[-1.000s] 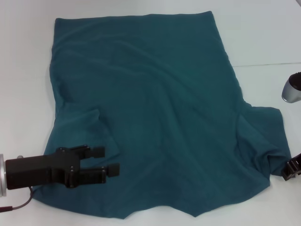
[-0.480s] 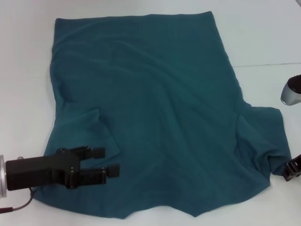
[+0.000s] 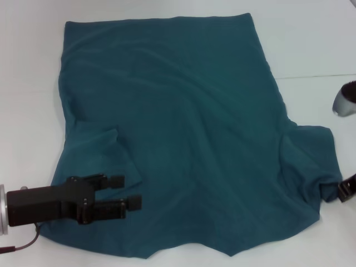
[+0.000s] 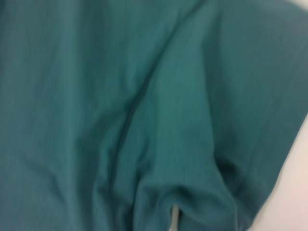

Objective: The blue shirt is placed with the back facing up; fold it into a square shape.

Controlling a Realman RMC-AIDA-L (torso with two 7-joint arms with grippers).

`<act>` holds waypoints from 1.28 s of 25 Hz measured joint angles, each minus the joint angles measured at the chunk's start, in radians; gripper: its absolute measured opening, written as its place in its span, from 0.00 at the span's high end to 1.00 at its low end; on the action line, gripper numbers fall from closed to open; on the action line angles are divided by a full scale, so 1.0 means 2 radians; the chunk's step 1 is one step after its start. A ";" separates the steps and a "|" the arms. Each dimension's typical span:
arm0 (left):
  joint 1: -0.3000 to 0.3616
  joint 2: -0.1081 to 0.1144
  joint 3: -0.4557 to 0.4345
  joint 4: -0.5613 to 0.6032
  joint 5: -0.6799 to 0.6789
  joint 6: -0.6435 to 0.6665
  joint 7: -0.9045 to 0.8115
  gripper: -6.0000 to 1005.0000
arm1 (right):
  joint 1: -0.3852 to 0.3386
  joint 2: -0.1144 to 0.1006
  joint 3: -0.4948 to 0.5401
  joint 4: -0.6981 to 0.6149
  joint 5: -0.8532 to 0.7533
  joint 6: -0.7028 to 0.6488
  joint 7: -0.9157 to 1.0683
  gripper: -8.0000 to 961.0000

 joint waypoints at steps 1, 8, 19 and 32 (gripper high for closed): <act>0.000 0.000 0.000 0.000 0.000 0.000 0.000 0.11 | 0.000 0.000 0.000 0.000 0.000 0.000 0.000 0.88; 0.000 0.000 0.001 -0.001 0.000 0.000 0.000 0.11 | -0.004 0.000 0.008 -0.061 0.000 -0.019 0.000 0.95; 0.000 -0.001 -0.002 -0.001 0.000 -0.001 0.000 0.11 | -0.006 0.007 -0.035 -0.162 -0.001 -0.024 -0.026 0.92; 0.006 -0.001 -0.004 -0.004 0.000 -0.007 0.002 0.11 | 0.007 0.020 -0.250 -0.214 -0.001 -0.022 -0.067 0.89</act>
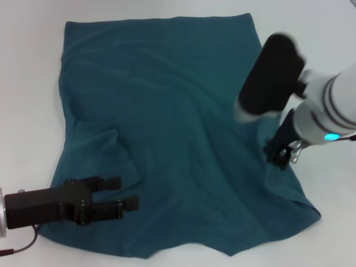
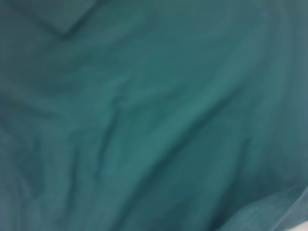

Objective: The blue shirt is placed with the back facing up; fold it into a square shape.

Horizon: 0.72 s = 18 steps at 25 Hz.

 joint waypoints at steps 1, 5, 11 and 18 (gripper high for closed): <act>0.000 0.000 0.000 0.000 0.000 -0.001 0.001 0.11 | 0.002 0.001 -0.010 0.004 0.000 0.000 -0.003 0.89; 0.001 0.000 -0.001 -0.001 0.000 -0.005 0.003 0.11 | 0.012 0.002 -0.027 0.025 0.001 -0.003 -0.004 0.88; 0.002 0.000 -0.001 -0.002 0.000 -0.009 0.004 0.11 | 0.025 0.002 -0.018 0.056 0.001 -0.009 0.014 0.84; 0.002 0.001 -0.001 -0.001 0.000 -0.026 0.003 0.12 | 0.020 0.000 0.032 0.057 0.035 0.000 0.010 0.70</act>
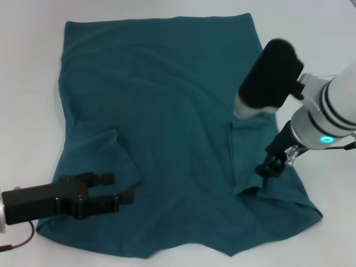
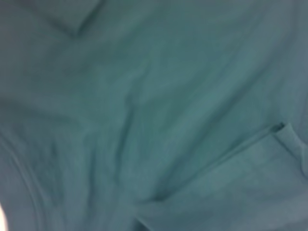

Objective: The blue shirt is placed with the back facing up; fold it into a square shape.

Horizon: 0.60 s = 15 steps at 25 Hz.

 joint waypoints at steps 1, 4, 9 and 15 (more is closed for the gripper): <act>0.000 0.000 0.000 0.000 0.000 0.000 0.000 0.12 | 0.000 0.000 0.013 0.001 0.013 0.000 -0.002 0.67; 0.000 0.005 -0.006 0.005 0.006 -0.005 -0.013 0.12 | -0.005 -0.002 0.050 0.002 0.047 -0.001 -0.016 0.58; -0.003 0.010 -0.044 0.044 0.066 -0.020 -0.104 0.12 | -0.025 -0.004 0.115 0.003 0.091 -0.014 -0.056 0.33; -0.005 0.012 -0.044 0.092 0.137 -0.026 -0.228 0.12 | -0.034 -0.004 0.146 0.000 0.109 -0.033 -0.071 0.12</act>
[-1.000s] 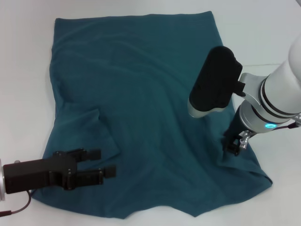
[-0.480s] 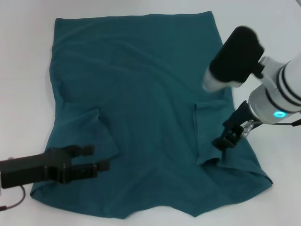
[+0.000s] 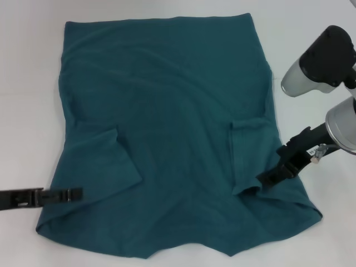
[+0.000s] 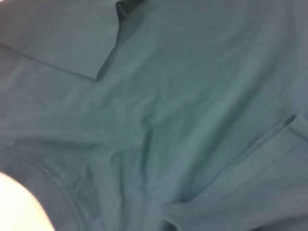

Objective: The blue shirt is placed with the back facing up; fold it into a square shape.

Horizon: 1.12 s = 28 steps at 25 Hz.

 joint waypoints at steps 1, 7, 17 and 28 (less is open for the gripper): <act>-0.004 0.001 0.002 0.005 0.020 0.002 -0.023 0.12 | 0.000 0.000 0.001 0.000 0.001 -0.003 0.000 0.12; -0.017 0.000 0.005 0.008 0.109 -0.016 -0.096 0.12 | -0.002 0.001 -0.004 0.005 0.016 -0.016 -0.012 0.10; -0.021 0.000 0.005 0.010 0.151 -0.026 -0.138 0.12 | -0.009 0.001 -0.002 0.015 0.027 -0.023 -0.027 0.11; -0.020 -0.005 0.019 0.011 0.165 -0.032 -0.140 0.12 | -0.009 0.001 -0.005 0.015 0.027 -0.021 -0.028 0.11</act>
